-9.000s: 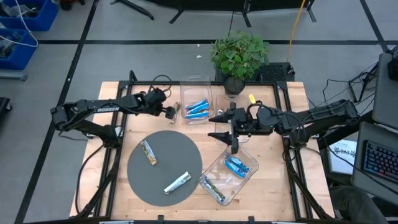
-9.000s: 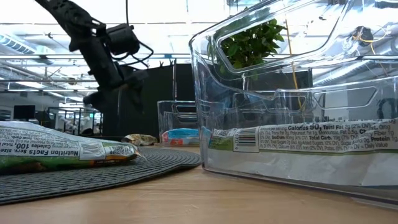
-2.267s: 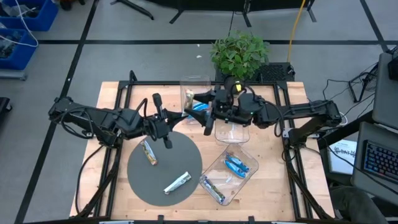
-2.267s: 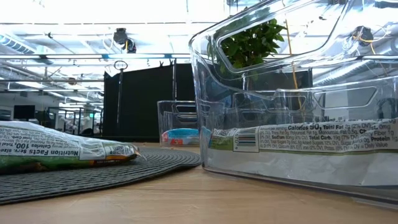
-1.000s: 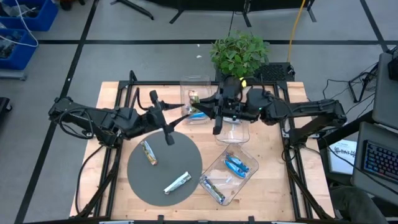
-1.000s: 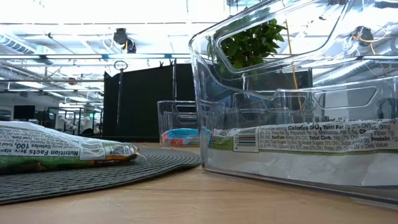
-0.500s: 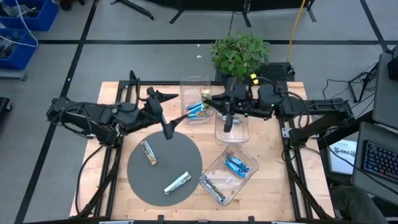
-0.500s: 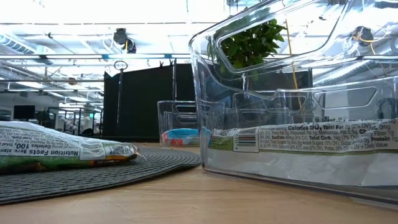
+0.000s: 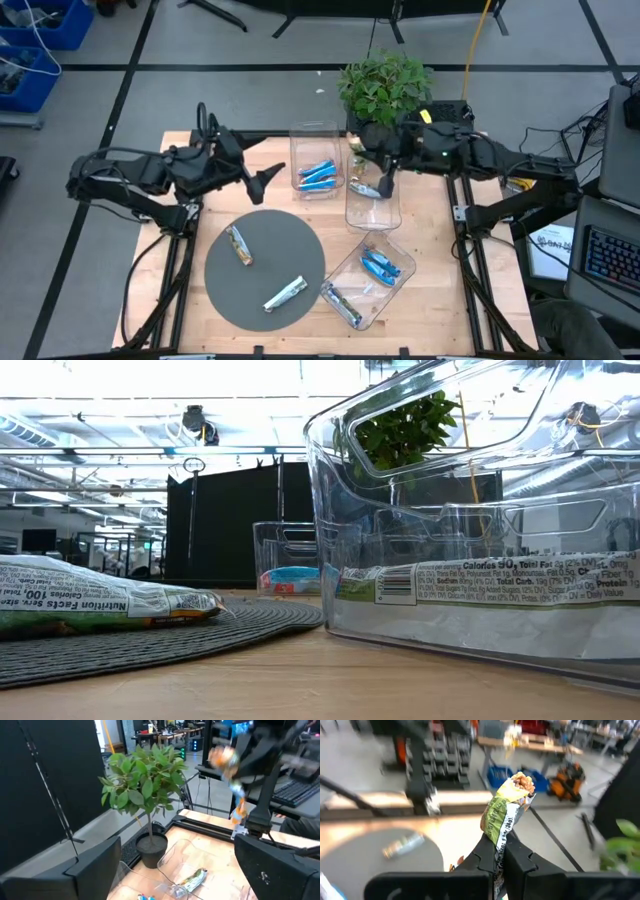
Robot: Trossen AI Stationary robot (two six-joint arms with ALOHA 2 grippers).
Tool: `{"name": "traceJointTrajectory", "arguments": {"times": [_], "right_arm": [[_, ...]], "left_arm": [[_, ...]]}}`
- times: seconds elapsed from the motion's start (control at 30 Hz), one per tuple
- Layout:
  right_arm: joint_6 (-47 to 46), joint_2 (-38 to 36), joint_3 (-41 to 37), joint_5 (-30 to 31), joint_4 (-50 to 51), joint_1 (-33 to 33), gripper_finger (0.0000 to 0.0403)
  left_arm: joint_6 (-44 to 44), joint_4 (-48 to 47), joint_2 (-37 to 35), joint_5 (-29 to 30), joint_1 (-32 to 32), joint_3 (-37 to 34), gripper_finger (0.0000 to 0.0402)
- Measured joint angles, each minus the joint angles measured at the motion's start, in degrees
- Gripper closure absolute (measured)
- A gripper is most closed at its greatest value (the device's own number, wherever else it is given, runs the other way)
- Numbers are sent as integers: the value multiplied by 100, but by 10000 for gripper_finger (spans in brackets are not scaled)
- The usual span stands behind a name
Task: Pick and place Granola Bars by type
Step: Put the yellow granola bar into the middle transparent bin
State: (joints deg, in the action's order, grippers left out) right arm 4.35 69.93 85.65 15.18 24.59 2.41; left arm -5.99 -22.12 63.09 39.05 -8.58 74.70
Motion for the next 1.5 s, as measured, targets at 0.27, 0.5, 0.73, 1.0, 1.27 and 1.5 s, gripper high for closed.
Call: {"name": "traceJointTrajectory", "arguments": {"times": [0.27, 0.5, 0.73, 1.0, 1.27, 1.5], "right_arm": [[303, 179, 0, -21, 1144, 362, 398], [752, 582, 0, -40, 1965, 606, 398], [1166, 1322, -231, -199, 2360, 853, 399], [1504, 1751, -1081, -396, 2188, 1078, 399], [1605, 1849, -2079, -650, 1506, 1148, 399], [1634, 2152, -2428, -807, 1220, 1151, 400]], "left_arm": [[-469, -362, -104, 2, 0, 0, 11], [-919, -820, -107, 15, 28, 0, 11], [-1104, -1028, -140, -7, 26, 0, 11], [-2457, -2482, -34, -1173, 24, 0, 11], [-3208, -3028, 353, -2220, -101, -4, 11], [-3315, -3058, 843, -2676, -254, -4, 11]]}}
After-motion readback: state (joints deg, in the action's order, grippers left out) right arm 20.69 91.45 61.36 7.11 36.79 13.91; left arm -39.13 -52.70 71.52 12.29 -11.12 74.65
